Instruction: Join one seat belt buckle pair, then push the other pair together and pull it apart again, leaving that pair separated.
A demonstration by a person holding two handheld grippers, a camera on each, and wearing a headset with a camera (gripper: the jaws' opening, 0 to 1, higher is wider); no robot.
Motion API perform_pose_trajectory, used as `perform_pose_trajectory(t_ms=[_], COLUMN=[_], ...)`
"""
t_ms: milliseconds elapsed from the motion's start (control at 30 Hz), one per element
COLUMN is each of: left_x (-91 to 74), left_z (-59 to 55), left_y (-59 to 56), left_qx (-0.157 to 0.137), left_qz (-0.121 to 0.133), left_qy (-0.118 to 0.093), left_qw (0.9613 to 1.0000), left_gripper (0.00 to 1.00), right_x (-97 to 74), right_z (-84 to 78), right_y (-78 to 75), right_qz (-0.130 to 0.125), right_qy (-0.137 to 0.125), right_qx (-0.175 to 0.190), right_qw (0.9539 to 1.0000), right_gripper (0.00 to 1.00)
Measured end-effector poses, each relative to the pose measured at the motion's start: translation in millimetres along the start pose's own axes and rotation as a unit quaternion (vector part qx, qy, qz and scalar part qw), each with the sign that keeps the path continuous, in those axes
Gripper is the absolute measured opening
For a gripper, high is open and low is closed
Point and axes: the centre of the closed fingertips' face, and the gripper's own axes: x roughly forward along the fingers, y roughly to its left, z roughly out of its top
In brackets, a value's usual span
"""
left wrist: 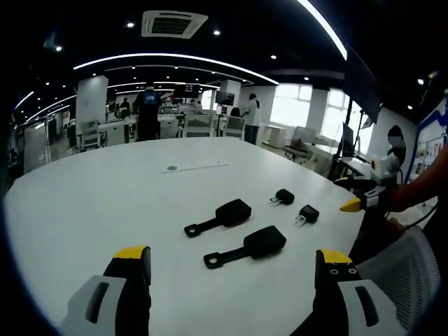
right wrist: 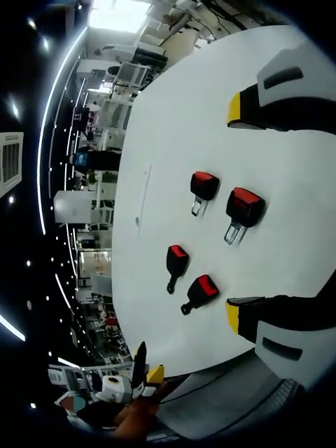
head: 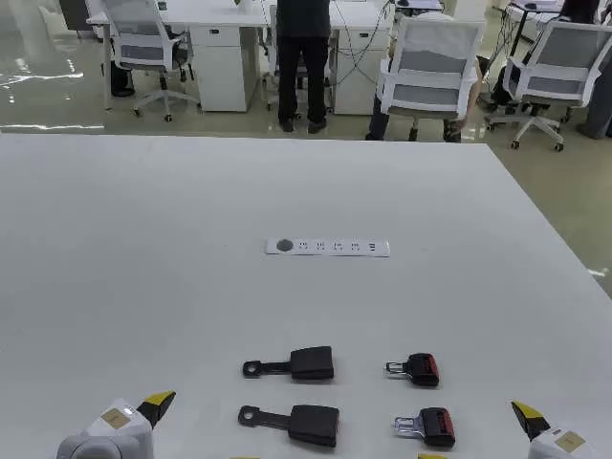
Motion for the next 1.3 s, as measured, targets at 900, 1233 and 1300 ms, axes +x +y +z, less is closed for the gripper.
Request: perform_pose_trajectory(t_ms=[900, 1233, 1300], left_x=[-0.9, -2.4, -2.5], left_z=[-1.5, -0.9, -0.8], left_y=[-1.7, -3.4, -3.7], left_qx=[-0.004, -0.005, -0.006], left_qz=[0.001, 0.003, 0.003], left_qy=[-0.001, -0.002, -0.001], left_qw=[1.0000, 1.0000, 1.0000], left_gripper=[1.00, 1.00, 1.00], right_x=[-4.4, -4.2, -3.5], right_z=[-0.7, -1.3, -1.9], right_y=[3.9, 2.4, 1.9], right_qz=[0.000, -0.001, -0.001], right_qy=[0.001, 0.002, 0.002], right_qx=[0.003, 0.001, 0.001], right_qw=[1.0000, 1.0000, 1.0000], right_gripper=[0.99, 0.99, 0.99])
